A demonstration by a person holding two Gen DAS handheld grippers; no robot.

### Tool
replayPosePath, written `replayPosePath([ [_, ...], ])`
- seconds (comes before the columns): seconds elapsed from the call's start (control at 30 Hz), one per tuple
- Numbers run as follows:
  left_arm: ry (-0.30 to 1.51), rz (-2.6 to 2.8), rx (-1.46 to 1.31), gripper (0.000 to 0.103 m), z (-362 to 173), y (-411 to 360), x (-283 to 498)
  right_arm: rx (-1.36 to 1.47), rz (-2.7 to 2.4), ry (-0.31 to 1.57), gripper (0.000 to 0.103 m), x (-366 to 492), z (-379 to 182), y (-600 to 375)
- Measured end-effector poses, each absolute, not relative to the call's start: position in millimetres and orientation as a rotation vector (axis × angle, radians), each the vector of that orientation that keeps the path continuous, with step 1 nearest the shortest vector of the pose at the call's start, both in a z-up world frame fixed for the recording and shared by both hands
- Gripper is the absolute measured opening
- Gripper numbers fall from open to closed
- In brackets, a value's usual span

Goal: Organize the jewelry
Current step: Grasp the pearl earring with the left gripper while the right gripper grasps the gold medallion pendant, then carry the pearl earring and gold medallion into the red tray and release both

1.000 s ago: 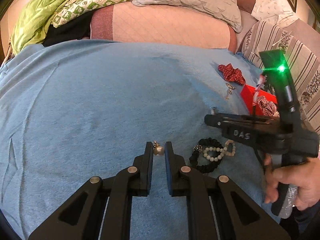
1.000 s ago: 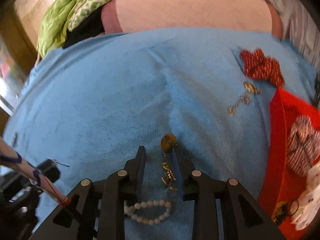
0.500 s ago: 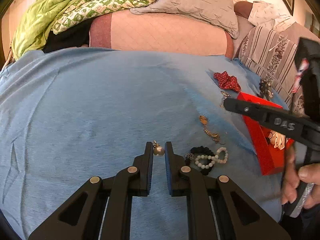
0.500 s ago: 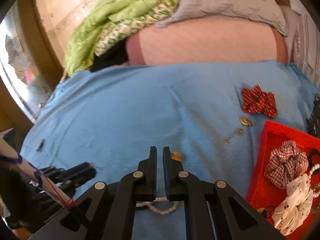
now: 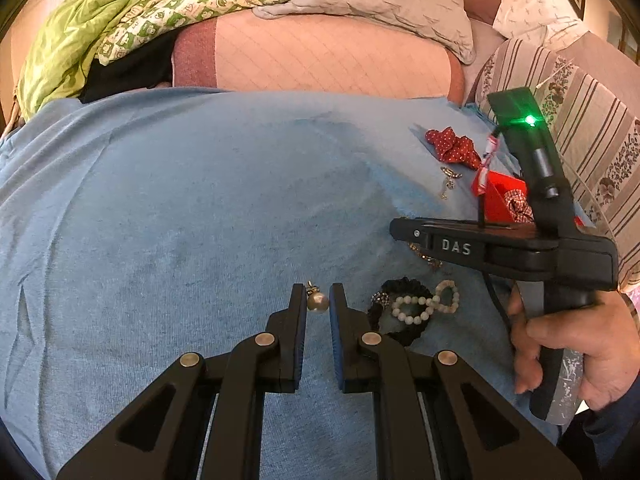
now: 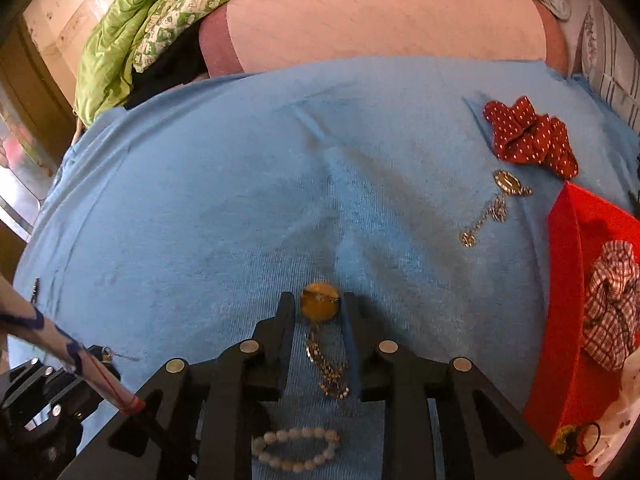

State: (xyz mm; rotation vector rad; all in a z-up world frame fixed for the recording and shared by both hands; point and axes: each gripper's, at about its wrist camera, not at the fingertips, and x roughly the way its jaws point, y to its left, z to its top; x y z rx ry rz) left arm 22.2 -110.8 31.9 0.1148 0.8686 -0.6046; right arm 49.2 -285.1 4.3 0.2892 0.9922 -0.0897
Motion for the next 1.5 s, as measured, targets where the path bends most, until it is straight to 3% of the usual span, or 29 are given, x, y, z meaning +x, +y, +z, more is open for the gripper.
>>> replayPosePath([
  [0.23,0.859,-0.599,0.099,0.011,35.2,-109.2,21.9,0.305,-0.055,0.937,0.021,38.4,20.2,-285.9],
  [0.67,0.756,-0.583,0.114,0.011,56.0,-129.1,9.0,0.306,0.111,0.653,0.021,-36.2,98.9,-280.6],
  [1.5,0.7,-0.515,0.189,0.011,57.2,-136.0,10.8,0.311,0.115,0.635,0.021,-44.3,103.0,-285.9],
])
